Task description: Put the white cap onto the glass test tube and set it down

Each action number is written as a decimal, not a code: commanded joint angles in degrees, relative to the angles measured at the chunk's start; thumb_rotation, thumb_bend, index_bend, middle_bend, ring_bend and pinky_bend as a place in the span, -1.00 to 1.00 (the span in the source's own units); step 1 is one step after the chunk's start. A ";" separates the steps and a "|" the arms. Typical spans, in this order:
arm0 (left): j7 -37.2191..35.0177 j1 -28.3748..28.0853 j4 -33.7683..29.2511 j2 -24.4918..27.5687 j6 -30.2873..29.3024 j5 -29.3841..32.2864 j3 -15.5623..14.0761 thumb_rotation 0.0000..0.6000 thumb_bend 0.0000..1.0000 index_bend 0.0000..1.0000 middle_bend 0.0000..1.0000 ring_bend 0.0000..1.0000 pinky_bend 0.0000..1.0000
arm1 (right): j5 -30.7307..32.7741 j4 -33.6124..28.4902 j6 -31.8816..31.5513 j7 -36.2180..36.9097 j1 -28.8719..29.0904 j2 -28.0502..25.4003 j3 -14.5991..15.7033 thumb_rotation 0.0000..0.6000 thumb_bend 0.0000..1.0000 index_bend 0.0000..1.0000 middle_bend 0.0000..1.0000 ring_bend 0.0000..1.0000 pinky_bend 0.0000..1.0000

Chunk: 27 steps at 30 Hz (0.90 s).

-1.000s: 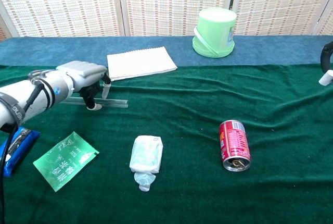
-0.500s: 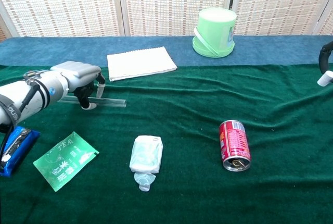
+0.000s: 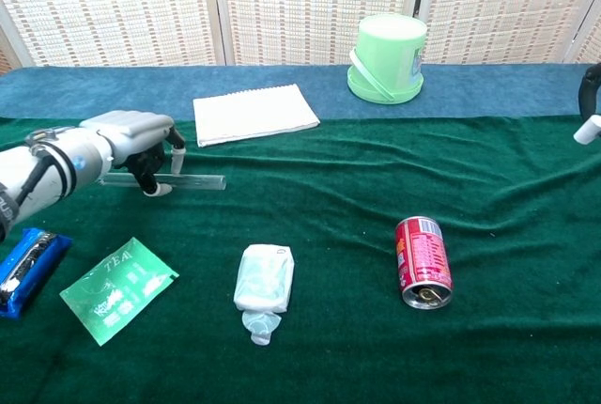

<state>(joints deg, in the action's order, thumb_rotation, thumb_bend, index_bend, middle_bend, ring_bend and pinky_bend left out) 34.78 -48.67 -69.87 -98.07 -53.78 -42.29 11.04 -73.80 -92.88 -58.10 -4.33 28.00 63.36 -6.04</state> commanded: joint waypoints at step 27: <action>-28.07 5.60 -30.70 12.31 1.30 -13.92 4.60 1.00 0.04 0.34 0.77 0.61 0.62 | -11.16 -19.13 1.33 6.01 8.86 -1.19 -5.48 1.00 0.28 0.63 1.00 1.00 1.00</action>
<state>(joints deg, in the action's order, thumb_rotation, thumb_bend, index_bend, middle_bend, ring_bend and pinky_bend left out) 6.65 -42.87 -100.41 -85.56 -52.46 -56.26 15.62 -85.03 -111.60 -56.82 2.09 36.47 61.75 -11.22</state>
